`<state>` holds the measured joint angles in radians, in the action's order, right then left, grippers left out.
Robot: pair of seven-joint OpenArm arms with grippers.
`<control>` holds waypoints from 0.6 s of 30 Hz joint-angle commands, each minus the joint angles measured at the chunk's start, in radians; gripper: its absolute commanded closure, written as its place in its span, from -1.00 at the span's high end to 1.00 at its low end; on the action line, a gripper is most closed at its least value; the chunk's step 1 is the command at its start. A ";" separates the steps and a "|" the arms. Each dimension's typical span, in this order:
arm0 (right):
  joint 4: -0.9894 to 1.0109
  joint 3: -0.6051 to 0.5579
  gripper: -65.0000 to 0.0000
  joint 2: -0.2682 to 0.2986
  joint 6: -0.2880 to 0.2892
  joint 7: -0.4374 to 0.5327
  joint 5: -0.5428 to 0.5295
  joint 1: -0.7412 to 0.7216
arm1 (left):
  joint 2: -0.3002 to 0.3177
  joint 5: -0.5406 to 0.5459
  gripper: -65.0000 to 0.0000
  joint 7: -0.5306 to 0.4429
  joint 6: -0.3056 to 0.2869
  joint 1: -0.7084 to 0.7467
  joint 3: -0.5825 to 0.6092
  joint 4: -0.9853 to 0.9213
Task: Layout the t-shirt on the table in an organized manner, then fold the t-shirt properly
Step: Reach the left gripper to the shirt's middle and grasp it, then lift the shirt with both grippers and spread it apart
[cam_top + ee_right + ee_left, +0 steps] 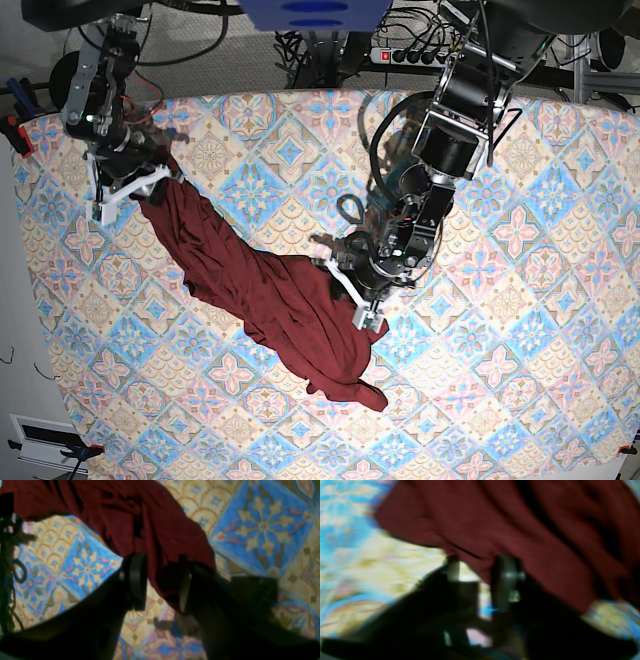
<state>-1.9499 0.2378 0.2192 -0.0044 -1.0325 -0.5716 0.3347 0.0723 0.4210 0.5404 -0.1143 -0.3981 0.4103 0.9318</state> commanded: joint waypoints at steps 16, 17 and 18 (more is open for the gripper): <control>-0.015 -0.002 -0.37 0.012 0.005 0.021 -0.003 -0.073 | 0.304 0.143 -1.00 -0.007 -0.011 0.354 -0.162 0.654; -0.013 -0.002 -0.37 0.012 0.005 0.021 -0.003 -0.079 | 0.317 0.143 -1.00 -0.007 -0.011 0.390 -0.187 0.685; -0.009 -0.002 -0.37 0.012 0.005 0.021 -0.003 -0.081 | 0.332 0.143 -1.00 -0.007 -0.011 0.426 -0.215 0.717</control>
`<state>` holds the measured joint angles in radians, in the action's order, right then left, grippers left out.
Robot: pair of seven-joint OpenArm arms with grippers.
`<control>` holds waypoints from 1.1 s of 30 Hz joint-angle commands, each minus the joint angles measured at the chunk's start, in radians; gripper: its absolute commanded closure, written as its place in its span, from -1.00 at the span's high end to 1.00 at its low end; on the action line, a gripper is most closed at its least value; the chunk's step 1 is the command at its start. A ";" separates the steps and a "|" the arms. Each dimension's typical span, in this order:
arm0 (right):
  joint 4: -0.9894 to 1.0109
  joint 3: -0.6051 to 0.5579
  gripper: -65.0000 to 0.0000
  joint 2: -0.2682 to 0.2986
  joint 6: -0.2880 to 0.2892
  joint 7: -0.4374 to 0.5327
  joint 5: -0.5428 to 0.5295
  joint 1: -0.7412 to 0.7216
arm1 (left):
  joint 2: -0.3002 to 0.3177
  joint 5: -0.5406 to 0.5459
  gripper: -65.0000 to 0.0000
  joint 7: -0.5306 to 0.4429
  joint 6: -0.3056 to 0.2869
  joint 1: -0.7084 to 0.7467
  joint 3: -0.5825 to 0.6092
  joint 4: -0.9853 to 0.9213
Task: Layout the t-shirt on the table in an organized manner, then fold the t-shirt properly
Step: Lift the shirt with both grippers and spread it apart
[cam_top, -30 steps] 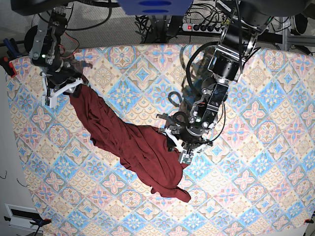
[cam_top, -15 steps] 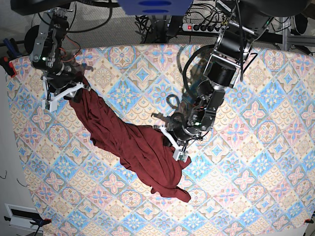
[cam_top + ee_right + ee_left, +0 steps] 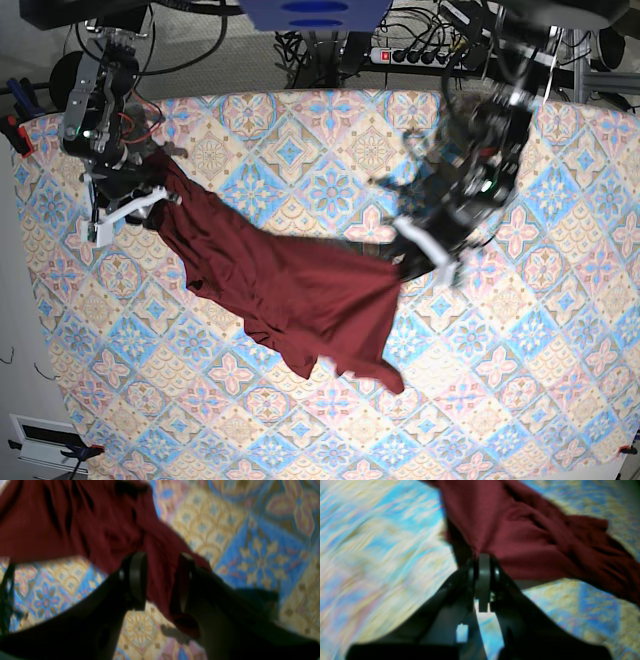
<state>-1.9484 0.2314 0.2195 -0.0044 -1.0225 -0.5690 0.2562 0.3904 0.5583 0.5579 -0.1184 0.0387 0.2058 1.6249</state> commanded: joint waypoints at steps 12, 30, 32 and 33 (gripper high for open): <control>0.039 -0.091 -0.37 0.011 0.005 0.006 -0.006 -0.077 | 0.089 0.004 -1.00 -0.025 -0.007 0.415 -0.265 0.251; 0.378 -0.438 -0.36 0.011 0.008 0.003 0.077 -0.426 | 0.117 -0.001 -1.00 -0.025 -0.010 0.599 -0.357 0.251; 0.433 -0.501 -0.36 0.011 0.008 0.005 0.102 -0.476 | 0.117 -0.004 -1.00 -0.025 -0.010 0.599 -0.357 0.251; 0.462 -0.533 -0.36 0.011 0.008 0.005 0.105 -0.504 | 0.117 -0.004 -1.00 -0.025 -0.010 0.599 -0.357 0.251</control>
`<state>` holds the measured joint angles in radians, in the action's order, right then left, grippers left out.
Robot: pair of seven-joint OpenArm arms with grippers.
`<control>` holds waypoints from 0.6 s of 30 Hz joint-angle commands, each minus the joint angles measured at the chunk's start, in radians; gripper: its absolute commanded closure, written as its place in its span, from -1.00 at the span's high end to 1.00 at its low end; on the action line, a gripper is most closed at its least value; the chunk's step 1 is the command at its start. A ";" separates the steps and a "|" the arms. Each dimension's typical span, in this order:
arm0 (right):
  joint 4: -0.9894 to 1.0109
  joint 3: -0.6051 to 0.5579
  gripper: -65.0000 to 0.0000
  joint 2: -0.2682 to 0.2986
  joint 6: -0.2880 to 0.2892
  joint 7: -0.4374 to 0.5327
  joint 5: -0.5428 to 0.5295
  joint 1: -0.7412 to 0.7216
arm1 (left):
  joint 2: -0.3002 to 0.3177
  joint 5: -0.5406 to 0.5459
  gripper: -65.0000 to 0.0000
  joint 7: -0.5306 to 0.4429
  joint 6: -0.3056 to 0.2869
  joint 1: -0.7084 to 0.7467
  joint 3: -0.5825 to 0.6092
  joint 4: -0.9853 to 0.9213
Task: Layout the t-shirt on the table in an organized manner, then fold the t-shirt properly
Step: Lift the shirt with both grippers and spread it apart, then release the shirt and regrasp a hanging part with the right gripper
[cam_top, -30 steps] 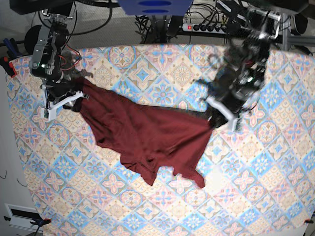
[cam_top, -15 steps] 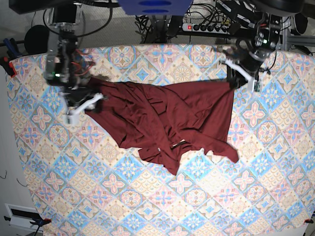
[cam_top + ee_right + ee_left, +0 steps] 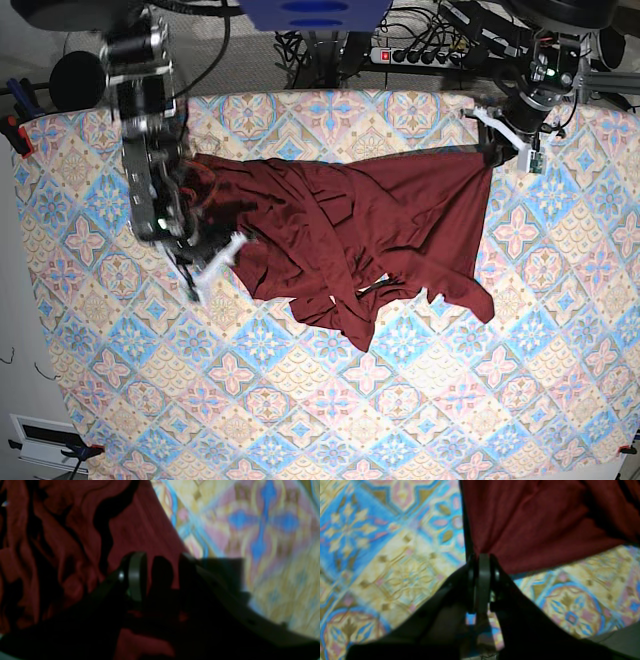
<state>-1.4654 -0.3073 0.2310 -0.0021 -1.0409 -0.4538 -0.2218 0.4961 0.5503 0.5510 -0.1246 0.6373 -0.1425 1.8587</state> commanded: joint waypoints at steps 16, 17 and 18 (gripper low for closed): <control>0.288 -0.134 -0.21 0.000 0.003 0.077 -0.006 -0.221 | 0.014 0.003 -1.00 -0.018 -0.004 0.046 -0.009 0.017; 0.295 -0.134 -0.21 0.000 0.003 0.078 -0.006 -0.224 | 0.022 0.003 -1.00 -0.018 -0.005 0.048 -0.009 0.017; 0.311 -0.134 -0.19 0.000 0.003 0.078 -0.006 -0.236 | 0.034 0.003 -1.00 -0.018 -0.005 0.049 -0.006 0.017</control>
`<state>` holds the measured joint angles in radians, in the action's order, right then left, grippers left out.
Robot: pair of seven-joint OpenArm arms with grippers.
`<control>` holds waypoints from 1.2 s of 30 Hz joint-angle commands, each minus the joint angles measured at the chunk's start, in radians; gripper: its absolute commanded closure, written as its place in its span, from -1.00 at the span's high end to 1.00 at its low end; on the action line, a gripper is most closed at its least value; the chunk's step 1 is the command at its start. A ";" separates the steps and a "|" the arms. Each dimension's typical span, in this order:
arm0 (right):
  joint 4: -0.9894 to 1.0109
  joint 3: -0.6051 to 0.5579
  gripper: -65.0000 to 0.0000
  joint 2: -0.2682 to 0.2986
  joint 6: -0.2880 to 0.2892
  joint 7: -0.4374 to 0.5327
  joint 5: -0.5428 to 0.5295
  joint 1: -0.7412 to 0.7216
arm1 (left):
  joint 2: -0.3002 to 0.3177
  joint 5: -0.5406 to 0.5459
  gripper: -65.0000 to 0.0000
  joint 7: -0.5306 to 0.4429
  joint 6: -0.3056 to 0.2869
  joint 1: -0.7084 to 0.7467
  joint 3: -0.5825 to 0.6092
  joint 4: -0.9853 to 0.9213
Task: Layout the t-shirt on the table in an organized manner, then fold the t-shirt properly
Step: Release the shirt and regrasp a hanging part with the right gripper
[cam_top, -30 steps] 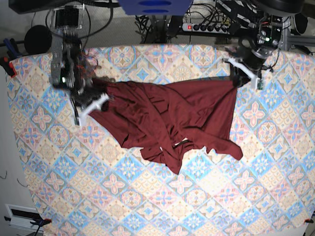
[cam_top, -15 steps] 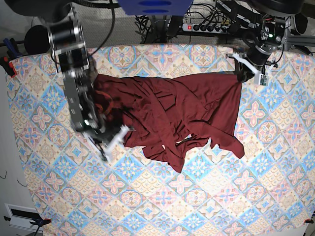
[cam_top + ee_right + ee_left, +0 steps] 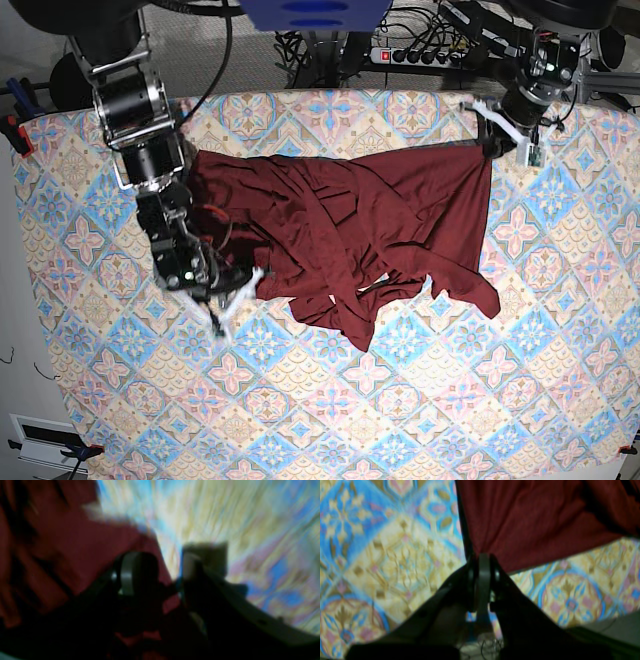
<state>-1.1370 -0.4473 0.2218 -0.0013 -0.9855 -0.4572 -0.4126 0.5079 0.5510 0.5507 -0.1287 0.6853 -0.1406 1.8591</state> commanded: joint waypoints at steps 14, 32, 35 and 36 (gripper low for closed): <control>0.048 -0.031 -0.13 -0.046 0.002 0.098 -0.002 -0.073 | 0.114 0.002 -1.00 -0.017 -0.001 0.066 -0.009 0.012; 0.159 -0.259 0.29 -0.129 0.002 0.101 -0.001 -0.107 | 0.111 0.002 -1.00 -0.017 -0.001 0.061 -0.009 0.012; 0.168 -0.282 -0.04 -0.129 0.002 0.107 -0.001 -0.107 | 0.110 0.002 -1.00 -0.017 -0.001 0.058 -0.009 0.012; 0.168 -0.282 -0.23 -0.129 0.002 0.107 -0.001 -0.107 | 0.110 0.004 -1.00 -0.017 -0.001 0.057 -0.009 0.012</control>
<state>-0.9703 -0.7269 0.0975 -0.0093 -0.8333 -0.4290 -0.5121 0.6060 0.5507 0.5499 -0.1284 0.7399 -0.1410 1.8580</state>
